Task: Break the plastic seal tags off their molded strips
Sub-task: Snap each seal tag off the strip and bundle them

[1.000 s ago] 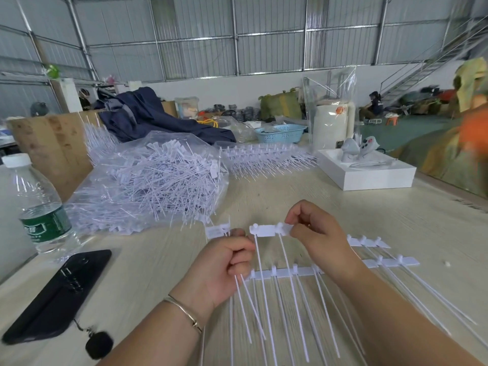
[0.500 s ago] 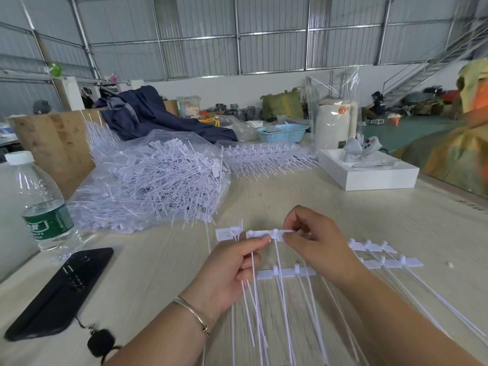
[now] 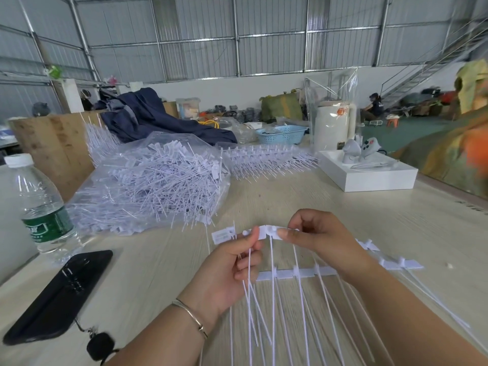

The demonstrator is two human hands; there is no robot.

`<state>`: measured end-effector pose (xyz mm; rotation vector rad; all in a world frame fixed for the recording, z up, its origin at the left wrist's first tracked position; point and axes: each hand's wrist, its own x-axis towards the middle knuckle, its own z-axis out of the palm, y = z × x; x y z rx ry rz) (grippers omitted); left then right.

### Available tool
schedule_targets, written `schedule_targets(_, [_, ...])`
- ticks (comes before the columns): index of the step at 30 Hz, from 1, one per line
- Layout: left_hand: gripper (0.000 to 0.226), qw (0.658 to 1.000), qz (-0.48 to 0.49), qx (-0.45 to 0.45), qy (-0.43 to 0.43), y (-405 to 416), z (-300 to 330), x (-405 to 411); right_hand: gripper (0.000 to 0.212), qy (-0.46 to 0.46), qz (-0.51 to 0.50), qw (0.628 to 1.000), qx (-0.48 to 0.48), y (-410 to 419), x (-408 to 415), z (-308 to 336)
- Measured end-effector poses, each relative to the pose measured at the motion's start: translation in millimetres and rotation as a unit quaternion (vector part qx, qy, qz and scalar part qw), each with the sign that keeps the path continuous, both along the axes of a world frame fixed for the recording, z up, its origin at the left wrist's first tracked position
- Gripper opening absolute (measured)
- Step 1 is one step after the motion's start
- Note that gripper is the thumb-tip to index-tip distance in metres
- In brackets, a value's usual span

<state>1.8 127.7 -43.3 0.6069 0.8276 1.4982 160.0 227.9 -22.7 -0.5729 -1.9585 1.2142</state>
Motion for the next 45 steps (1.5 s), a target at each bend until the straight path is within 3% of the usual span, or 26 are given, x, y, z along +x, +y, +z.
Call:
schedule_targets(7, [0.028, 0.991, -0.11, 0.054, -0.059, -3.9, 1.2, 7.5, 0.03, 0.019, 0.1, 0.991, -0.088, -5.6, -0.1, 0.1])
schedule_targets(13, [0.029, 0.983, -0.182, 0.036, 0.005, -6.2, 0.6, 9.0, 0.03, 0.023, 0.131, 0.987, -0.085, -9.7, -4.6, -3.1])
schedule_targets(21, [0.035, 0.998, -0.056, 0.0, 0.018, -2.3, 10.5, 3.4, 0.046, 0.037, 0.007, 0.999, -0.026, -7.9, -3.4, -1.4])
schedule_targets(26, [0.021, 0.999, -0.018, -0.019, 0.037, -1.5, 8.8, -1.7, 0.036, 0.039, -0.036, 0.999, -0.011, -3.7, -5.0, -4.9])
schedule_targets(33, [0.03, 0.999, 0.012, -0.02, 0.027, -2.1, 10.5, -10.4, 0.033, 0.049, -0.062, 0.997, 0.001, 2.8, 2.2, -0.6])
schedule_targets(38, [0.029, 0.997, 0.041, -0.019, 0.06, -1.1, 9.1, -7.6, 0.009, 0.033, -0.049, 0.998, -0.016, 1.1, 0.8, -1.0])
schedule_targets(41, [0.028, 0.992, 0.05, -0.06, 0.098, -1.4, 6.5, -4.7, 0.01, 0.008, -0.071, 0.997, 0.024, -0.4, 0.3, -1.7])
schedule_targets(45, [0.032, 0.991, 0.053, -0.097, 0.073, 0.7, 6.3, -4.0, 0.012, 0.016, -0.08, 0.994, 0.067, -1.8, -0.8, -1.4])
